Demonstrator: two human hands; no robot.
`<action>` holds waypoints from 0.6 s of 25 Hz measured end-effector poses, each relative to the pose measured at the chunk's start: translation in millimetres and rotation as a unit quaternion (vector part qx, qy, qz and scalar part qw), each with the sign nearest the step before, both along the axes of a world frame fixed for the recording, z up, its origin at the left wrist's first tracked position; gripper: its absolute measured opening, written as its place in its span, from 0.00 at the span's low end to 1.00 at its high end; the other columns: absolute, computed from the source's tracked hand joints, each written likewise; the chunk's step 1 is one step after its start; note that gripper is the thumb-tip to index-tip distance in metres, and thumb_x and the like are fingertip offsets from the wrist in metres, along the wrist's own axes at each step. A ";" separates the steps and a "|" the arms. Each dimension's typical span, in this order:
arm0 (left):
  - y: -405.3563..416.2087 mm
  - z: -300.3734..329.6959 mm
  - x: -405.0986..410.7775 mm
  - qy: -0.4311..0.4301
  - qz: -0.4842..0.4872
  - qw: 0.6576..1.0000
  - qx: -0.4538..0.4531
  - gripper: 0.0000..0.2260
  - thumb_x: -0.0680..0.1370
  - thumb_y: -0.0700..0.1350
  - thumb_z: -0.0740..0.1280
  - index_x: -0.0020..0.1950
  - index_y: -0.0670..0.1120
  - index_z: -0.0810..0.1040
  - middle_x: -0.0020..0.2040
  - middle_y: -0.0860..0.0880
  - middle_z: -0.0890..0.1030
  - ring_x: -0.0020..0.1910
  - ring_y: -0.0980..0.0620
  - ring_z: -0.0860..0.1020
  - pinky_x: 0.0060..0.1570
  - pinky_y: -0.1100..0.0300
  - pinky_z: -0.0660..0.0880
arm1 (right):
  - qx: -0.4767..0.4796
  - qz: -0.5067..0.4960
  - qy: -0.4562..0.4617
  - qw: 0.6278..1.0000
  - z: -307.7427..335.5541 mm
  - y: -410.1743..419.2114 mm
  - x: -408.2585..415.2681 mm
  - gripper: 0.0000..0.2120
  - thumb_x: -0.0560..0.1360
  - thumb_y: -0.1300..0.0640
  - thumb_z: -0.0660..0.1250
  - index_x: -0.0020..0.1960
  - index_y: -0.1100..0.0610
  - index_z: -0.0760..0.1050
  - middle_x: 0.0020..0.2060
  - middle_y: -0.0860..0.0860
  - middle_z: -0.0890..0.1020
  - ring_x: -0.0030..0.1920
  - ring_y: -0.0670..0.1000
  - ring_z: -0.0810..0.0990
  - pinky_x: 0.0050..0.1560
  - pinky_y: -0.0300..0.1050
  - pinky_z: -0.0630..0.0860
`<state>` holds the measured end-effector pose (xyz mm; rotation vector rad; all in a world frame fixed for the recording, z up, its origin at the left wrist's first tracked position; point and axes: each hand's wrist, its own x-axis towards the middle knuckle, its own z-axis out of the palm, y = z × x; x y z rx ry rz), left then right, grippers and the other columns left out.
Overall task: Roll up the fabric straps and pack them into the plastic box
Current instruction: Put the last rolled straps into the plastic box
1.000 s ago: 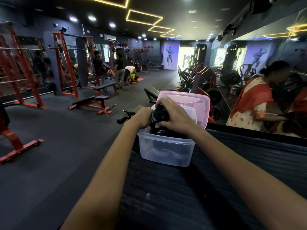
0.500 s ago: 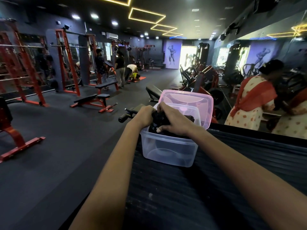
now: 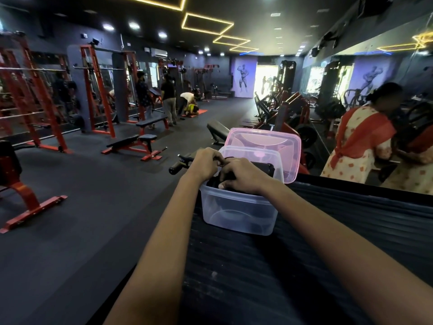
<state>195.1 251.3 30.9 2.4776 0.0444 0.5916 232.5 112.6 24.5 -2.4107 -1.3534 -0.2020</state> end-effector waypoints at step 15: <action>-8.9 -8.8 -12.6 0.026 -0.003 0.997 0.077 0.19 0.74 0.30 0.60 0.64 0.39 0.76 0.65 0.38 0.71 0.65 0.41 0.71 0.59 0.65 0.64 | 0.168 -0.043 0.135 0.976 17.9 -41.8 14.6 0.05 0.71 0.61 0.74 0.47 0.58 0.84 0.42 0.53 0.85 0.41 0.45 0.81 0.47 0.34 0.75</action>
